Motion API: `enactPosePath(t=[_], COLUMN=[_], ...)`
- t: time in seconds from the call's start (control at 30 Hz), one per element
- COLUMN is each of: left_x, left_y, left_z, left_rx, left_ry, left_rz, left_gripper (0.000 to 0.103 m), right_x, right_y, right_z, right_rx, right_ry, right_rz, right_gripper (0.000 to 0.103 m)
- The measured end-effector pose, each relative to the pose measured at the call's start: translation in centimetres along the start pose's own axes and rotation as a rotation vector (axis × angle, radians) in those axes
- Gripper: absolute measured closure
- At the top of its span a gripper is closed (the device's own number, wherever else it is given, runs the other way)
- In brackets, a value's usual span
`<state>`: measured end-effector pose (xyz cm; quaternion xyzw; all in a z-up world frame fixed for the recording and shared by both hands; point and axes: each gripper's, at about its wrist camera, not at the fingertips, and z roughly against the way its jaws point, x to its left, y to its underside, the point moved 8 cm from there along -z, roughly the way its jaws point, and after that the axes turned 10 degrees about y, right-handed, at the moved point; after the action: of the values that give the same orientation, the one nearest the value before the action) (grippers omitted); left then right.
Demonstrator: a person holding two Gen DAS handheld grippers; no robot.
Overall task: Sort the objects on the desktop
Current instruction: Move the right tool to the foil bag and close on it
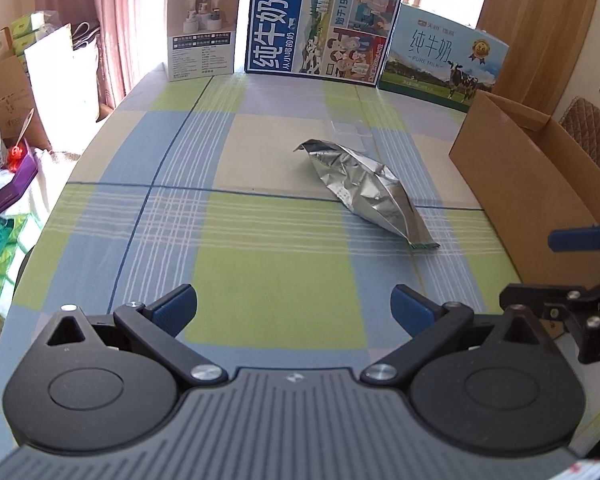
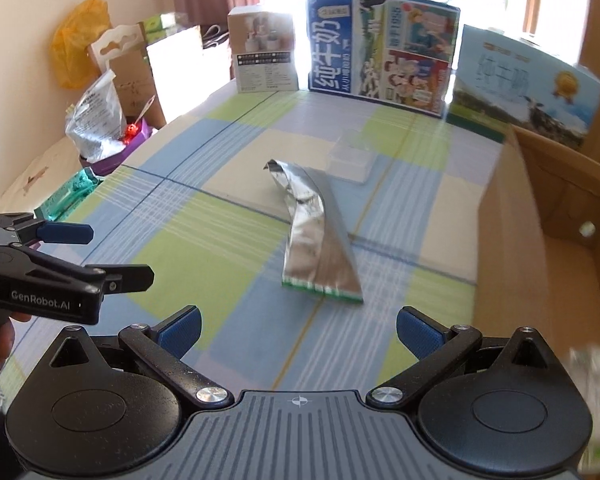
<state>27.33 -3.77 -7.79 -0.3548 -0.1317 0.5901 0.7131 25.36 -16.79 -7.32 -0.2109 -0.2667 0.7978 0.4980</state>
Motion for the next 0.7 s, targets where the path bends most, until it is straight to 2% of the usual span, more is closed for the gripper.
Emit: enactPosePath(t=[0.17, 0.33, 0.6, 0.7], left_x=[1.9, 3.5, 6.0, 6.3], left_y=[-2.2, -3.6, -4.0, -3.8], left_z=[-2.3, -5.0, -7.8, -8.3], left_rx=[-0.008, -0.019, -0.043, -0.038], left_ry=[-0.026, -0.041, -0.049, -0.045], left_rz=[-0.012, 0.02, 0.089, 0.085], left_gripper=[0.002, 0.002, 0.002, 0.002], right_x=[-0.1, -0.1, 0.3, 0.5], right_y=[-2.3, -3.7, -4.7, -4.9], right_z=[-3.9, -7.4, -11.9, -13.3], right_rx=[0.026, 0.06, 0.083, 0.084], right_ry=[-0.013, -0.016, -0.031, -0.019], right_rz=[0.026, 0.072, 0.121, 0.146], right_gripper=[0.002, 0.002, 0.002, 0.002])
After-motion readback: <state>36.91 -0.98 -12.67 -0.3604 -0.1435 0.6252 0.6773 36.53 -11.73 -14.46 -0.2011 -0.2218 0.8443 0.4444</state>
